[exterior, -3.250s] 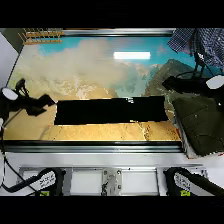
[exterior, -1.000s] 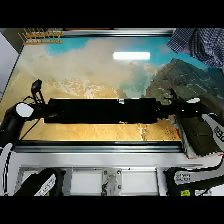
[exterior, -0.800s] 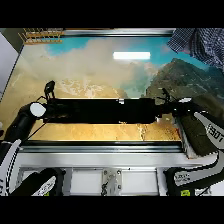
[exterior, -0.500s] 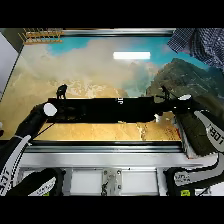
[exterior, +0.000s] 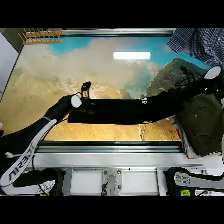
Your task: Fold the clothes and pants, and hang the long-sleeved shirts on hangers.
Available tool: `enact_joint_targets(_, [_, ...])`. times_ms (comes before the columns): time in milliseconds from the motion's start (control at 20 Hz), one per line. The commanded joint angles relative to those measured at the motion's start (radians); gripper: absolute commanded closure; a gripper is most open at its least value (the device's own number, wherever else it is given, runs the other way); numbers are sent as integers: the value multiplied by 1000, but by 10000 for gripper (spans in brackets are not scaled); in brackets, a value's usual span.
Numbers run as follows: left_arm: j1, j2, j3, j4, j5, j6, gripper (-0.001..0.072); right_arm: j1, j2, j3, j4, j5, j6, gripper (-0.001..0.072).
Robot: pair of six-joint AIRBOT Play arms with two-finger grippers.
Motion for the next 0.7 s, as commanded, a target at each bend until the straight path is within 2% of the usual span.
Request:
enact_joint_targets(0, [-99,-162,191,-3,-8,-1,698,66,15,167,-53,153,66,698])
enact_joint_targets(350, [-203,-422,480,-3,-105,-1,699,247,15,367,-53,172,113,698])
enact_joint_targets(650, [-209,-518,603,-55,-164,-1,698,315,14,421,-45,171,116,698])
